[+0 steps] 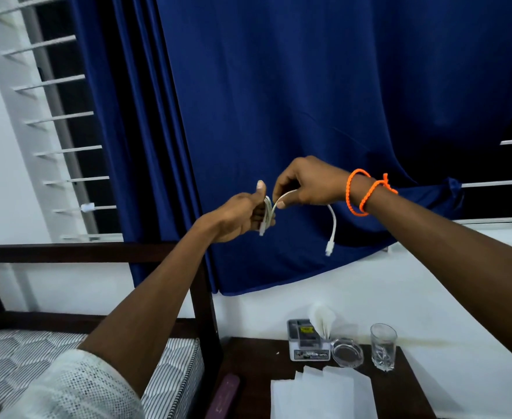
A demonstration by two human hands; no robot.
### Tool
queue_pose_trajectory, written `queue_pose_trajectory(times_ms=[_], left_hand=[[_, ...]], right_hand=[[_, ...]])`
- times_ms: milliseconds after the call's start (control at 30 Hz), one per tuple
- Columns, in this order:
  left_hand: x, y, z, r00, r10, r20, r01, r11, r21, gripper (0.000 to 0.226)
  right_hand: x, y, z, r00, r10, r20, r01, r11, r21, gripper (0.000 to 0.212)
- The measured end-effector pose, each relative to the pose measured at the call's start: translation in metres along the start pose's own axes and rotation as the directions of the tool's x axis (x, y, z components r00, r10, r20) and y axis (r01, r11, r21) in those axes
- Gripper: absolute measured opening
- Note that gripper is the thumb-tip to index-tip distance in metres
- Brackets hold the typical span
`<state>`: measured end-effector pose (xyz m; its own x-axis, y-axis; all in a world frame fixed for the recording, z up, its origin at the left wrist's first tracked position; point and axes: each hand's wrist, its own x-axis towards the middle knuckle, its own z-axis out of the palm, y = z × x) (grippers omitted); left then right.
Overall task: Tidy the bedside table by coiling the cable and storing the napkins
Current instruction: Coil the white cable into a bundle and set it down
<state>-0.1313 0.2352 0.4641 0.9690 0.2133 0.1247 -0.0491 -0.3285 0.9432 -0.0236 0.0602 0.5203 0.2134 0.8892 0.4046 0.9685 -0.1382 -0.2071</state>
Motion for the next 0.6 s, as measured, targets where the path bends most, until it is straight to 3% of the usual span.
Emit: queue_pose_trajectory(times_ms=[133, 267, 433, 600], left_hand=[[-0.007, -0.001, 0.003, 0.978, 0.000, 0.208, 0.029, 0.990, -0.137, 0.055], [-0.016, 0.004, 0.003, 0.913, 0.117, 0.391, 0.027, 0.939, -0.343, 0.049], [-0.022, 0.008, 0.003, 0.886, 0.238, 0.397, 0.011, 0.846, -0.533, 0.029], [-0.025, 0.002, 0.000, 0.868, 0.294, 0.401, 0.008, 0.798, -0.603, 0.023]], right_hand=[[0.001, 0.011, -0.009, 0.999, -0.039, -0.010, 0.040, 0.995, 0.091, 0.013], [-0.004, 0.021, 0.003, 1.000, -0.022, -0.018, 0.027, 0.914, 0.405, 0.015], [-0.005, 0.026, 0.030, 0.997, 0.075, 0.005, -0.048, 0.592, 0.805, 0.017], [-0.001, 0.023, 0.043, 0.994, 0.064, 0.088, -0.105, 0.362, 0.926, 0.016]])
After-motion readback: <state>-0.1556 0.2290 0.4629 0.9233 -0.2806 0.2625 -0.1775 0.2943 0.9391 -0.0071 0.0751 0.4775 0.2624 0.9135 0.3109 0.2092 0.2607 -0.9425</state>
